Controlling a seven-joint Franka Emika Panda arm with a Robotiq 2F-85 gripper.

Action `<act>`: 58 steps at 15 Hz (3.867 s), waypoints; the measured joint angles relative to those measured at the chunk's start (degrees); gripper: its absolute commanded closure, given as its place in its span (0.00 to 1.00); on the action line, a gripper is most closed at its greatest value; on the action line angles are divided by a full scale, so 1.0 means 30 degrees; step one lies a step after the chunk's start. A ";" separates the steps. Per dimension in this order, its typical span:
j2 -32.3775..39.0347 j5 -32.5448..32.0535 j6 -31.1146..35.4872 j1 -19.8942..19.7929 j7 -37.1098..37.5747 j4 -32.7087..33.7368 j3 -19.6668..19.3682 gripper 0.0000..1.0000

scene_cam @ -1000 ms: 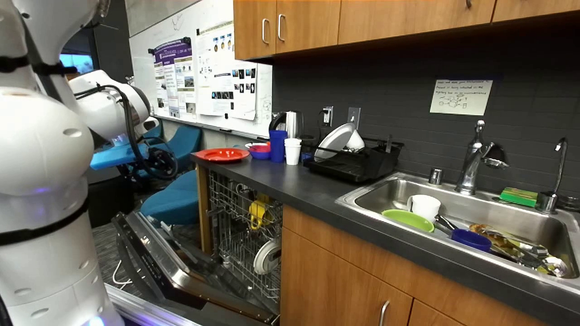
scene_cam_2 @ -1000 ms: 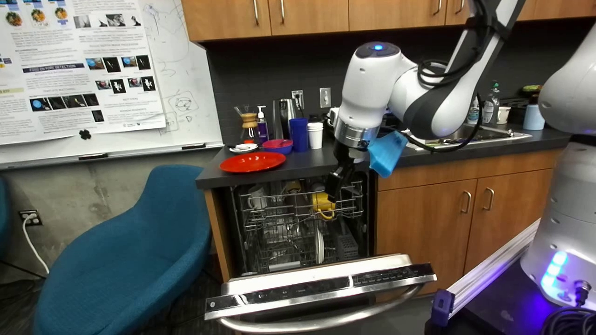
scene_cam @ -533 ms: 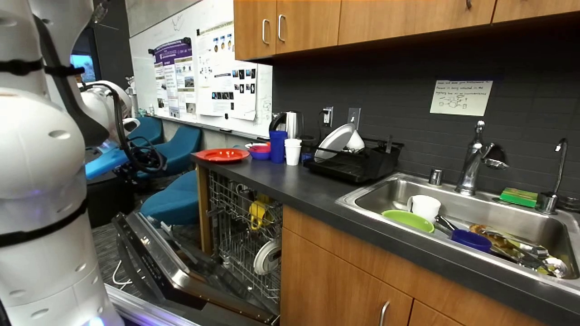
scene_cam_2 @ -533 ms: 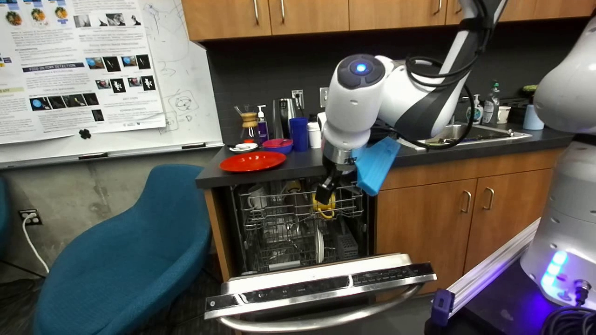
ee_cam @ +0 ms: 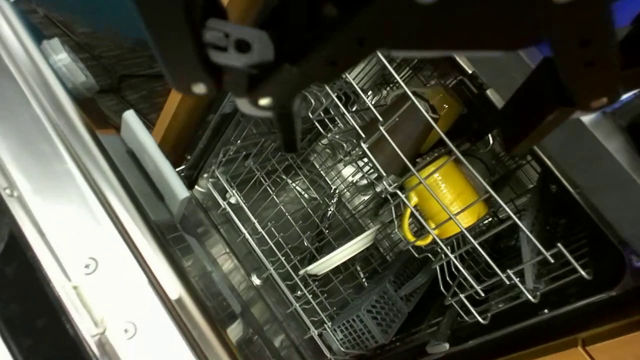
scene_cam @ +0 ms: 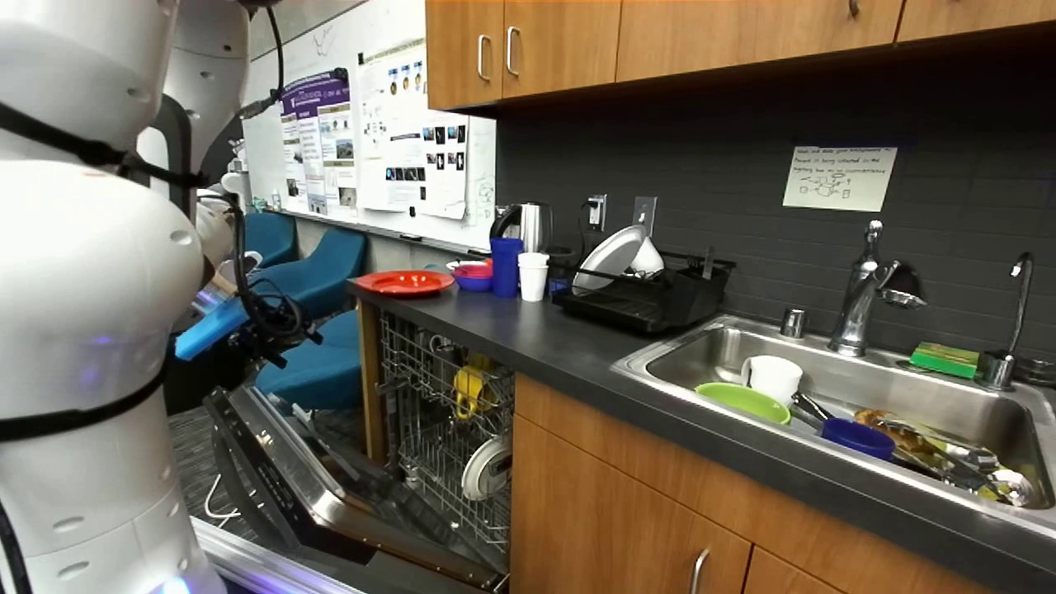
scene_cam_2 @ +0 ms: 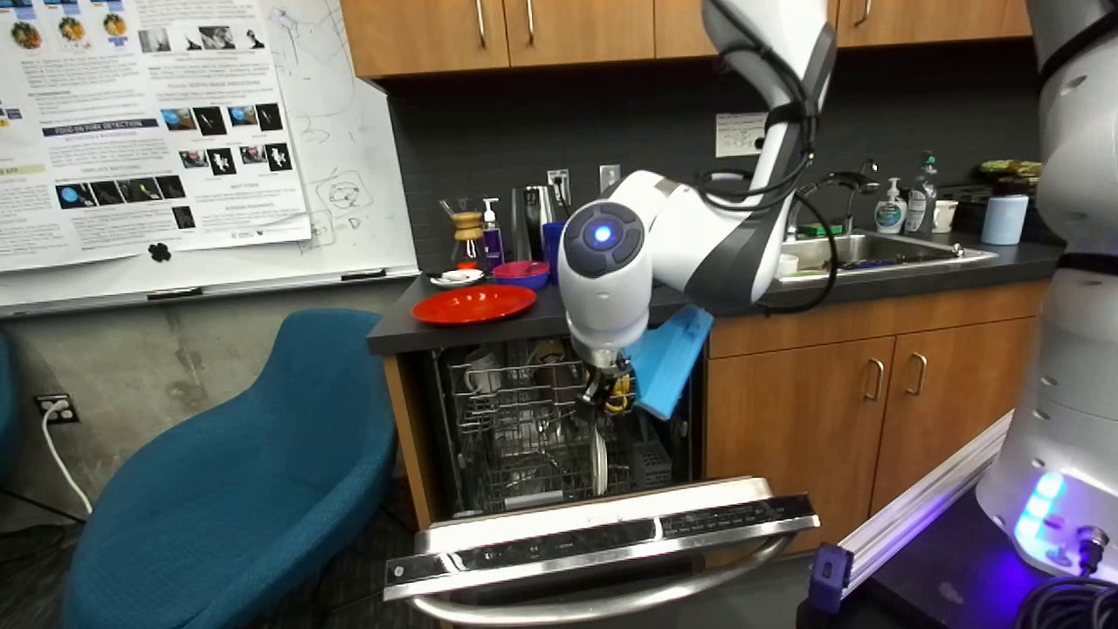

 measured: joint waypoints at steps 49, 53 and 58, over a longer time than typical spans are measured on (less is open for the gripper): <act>0.8267 -0.0421 0.2691 0.5693 -0.1852 1.1306 -1.0165 0.00; 0.8317 -0.0419 0.3463 0.5542 -0.2784 1.1502 -1.0180 0.00; 0.8332 -0.0422 0.4052 0.5548 -0.4555 1.1528 -1.0290 0.00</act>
